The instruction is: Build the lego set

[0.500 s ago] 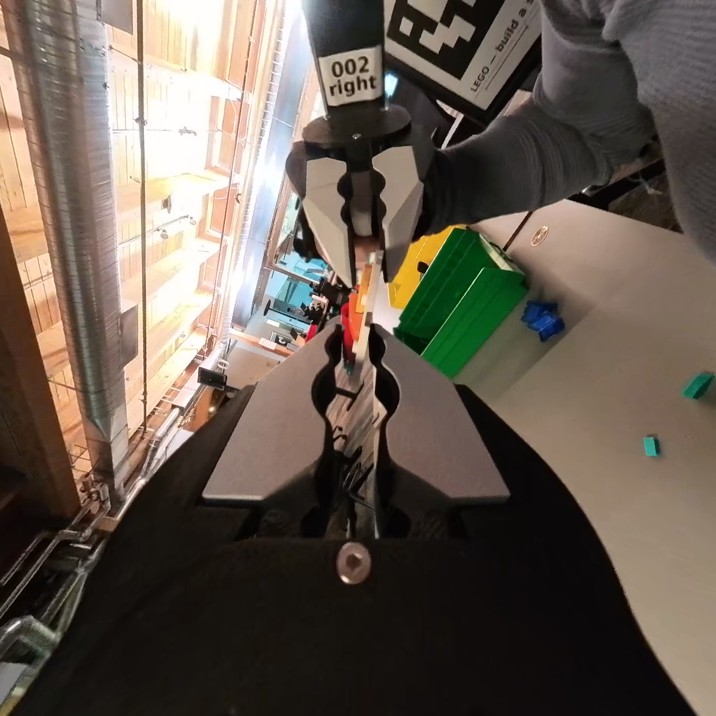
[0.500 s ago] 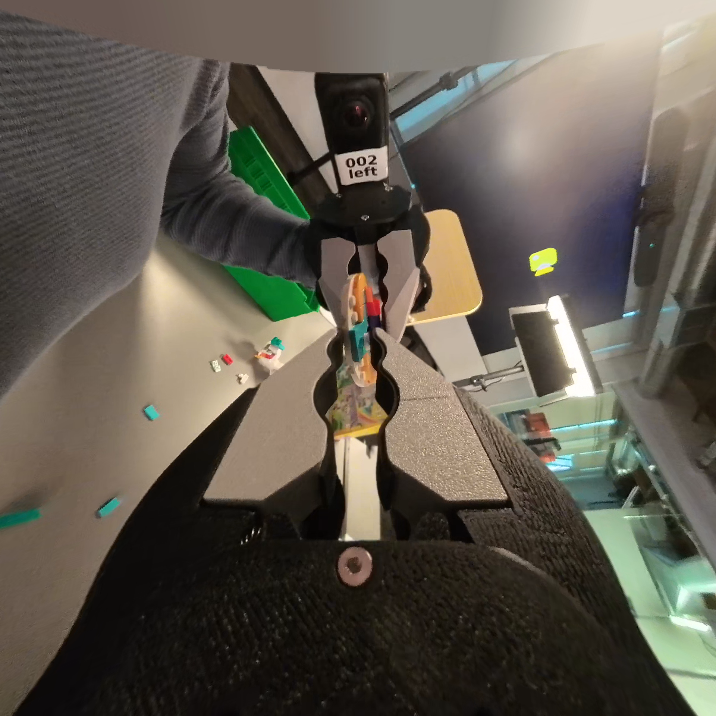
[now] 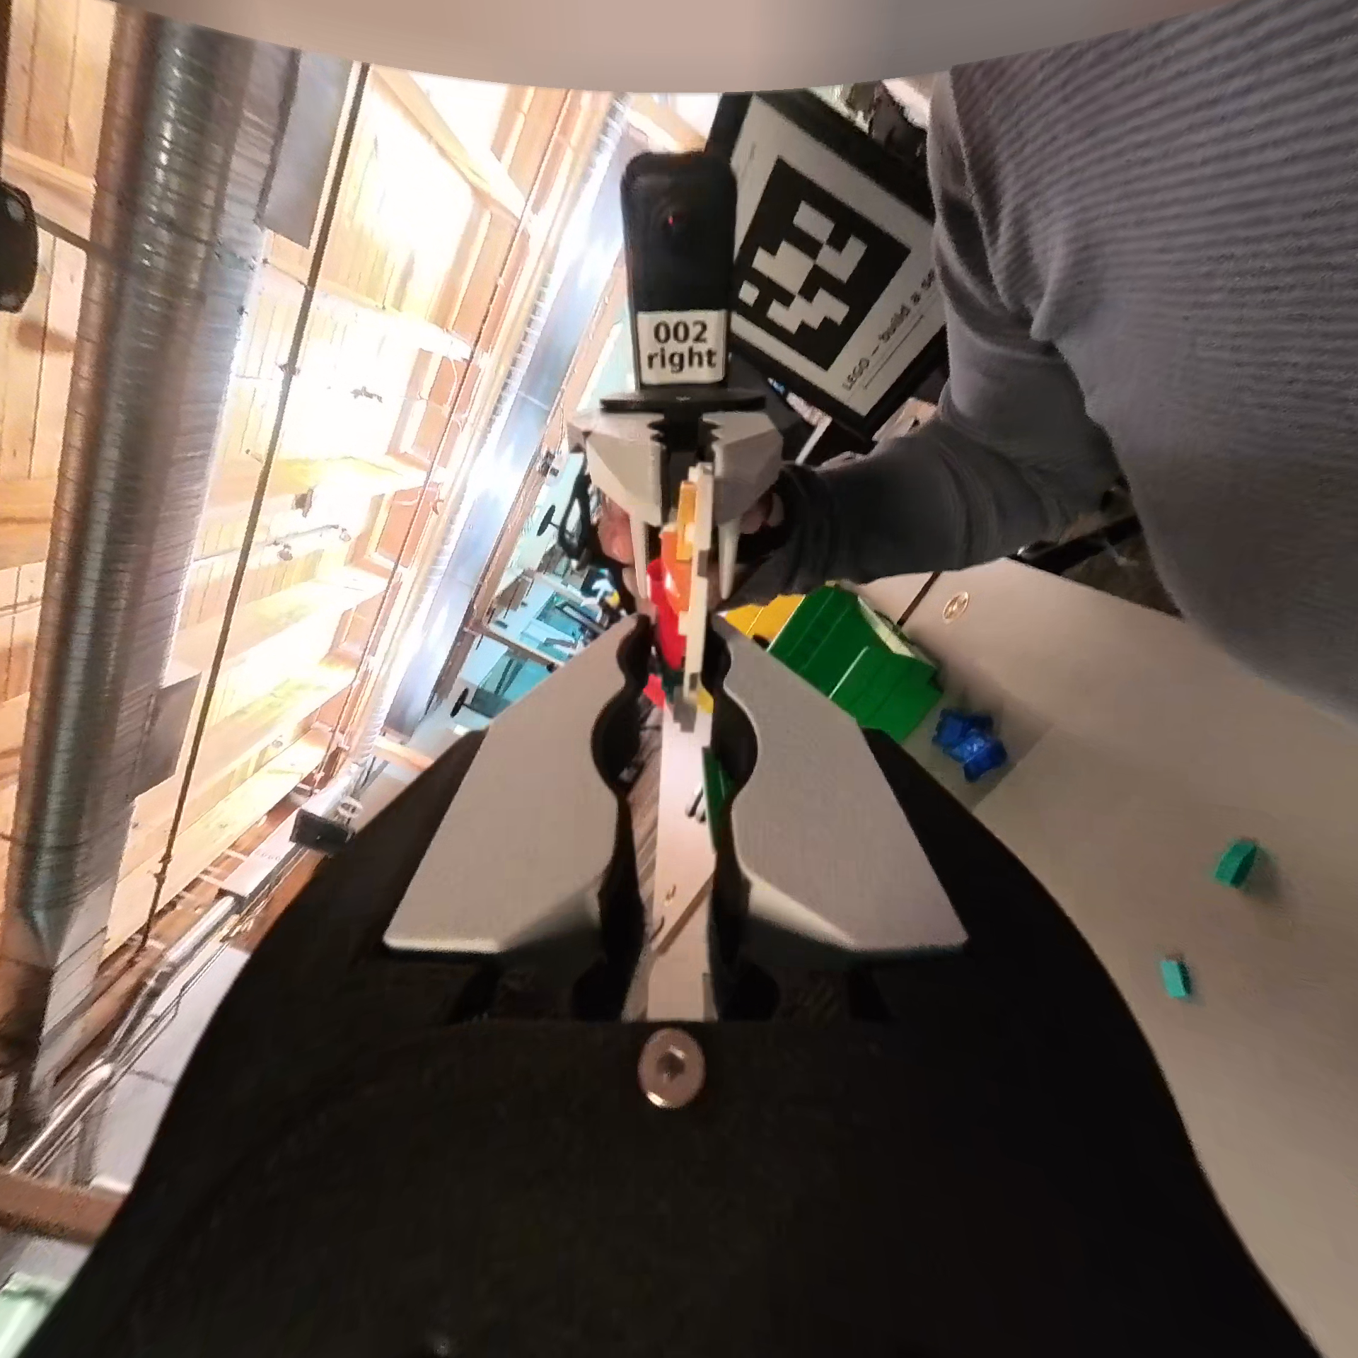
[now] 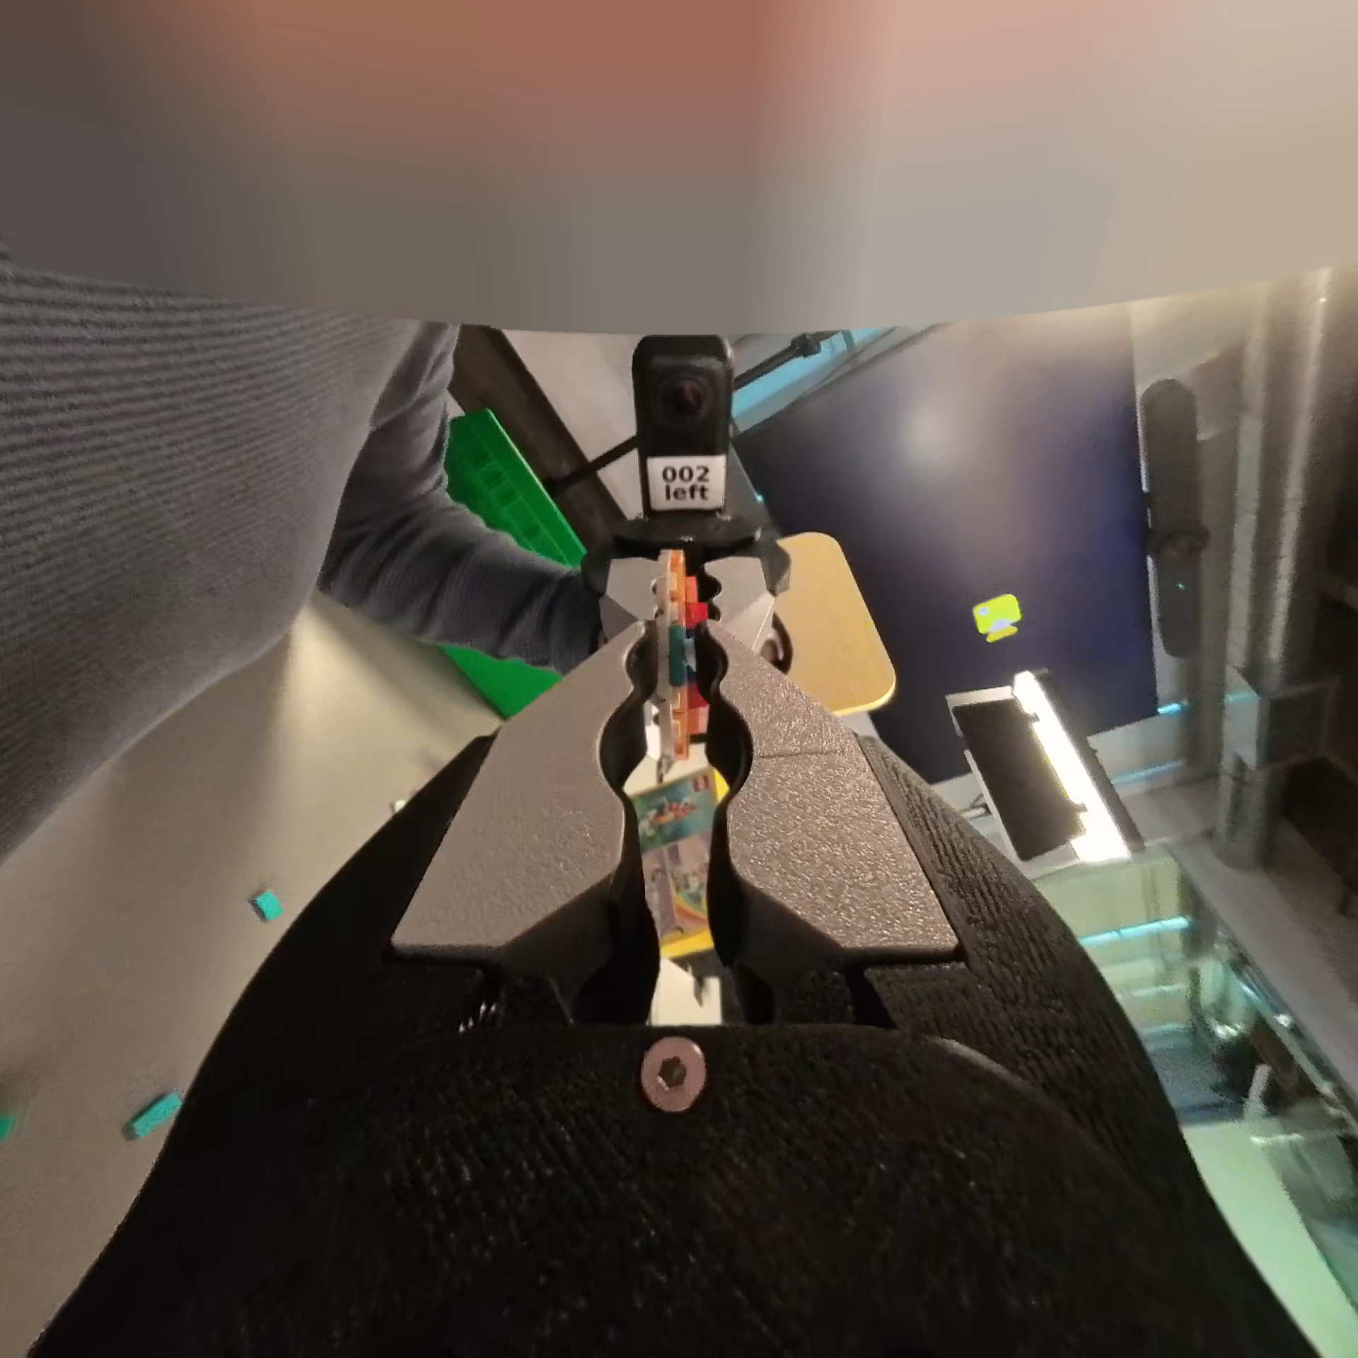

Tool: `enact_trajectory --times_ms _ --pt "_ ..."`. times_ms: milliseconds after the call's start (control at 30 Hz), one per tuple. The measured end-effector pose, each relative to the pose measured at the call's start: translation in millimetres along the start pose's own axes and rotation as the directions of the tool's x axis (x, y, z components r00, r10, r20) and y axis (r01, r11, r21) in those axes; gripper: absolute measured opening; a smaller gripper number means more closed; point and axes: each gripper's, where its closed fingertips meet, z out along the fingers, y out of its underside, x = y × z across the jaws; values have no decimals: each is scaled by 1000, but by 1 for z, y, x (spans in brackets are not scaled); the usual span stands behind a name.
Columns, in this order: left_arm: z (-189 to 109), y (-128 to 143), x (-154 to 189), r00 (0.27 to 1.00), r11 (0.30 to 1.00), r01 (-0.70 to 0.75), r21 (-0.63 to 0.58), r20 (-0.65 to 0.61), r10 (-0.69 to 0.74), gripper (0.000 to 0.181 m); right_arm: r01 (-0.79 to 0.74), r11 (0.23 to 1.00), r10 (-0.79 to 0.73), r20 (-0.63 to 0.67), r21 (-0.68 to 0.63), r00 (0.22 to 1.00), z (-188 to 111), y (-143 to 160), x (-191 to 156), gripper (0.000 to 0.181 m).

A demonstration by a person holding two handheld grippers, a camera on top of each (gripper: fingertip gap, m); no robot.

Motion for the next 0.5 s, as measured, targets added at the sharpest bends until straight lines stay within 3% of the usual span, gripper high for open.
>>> enact_trajectory --times_ms 133,267,500 --pt "1 -4 0 1000 999 4 41 7 -4 11 -48 997 47 12 58 999 -1 -4 2 6" --pt "-1 0 -4 999 999 -38 -21 37 38 11 -92 995 92 -1 41 996 -1 1 8 8" --pt "-6 1 -5 994 991 -98 -91 41 102 11 -28 1000 28 -37 4 999 0 4 8 13"
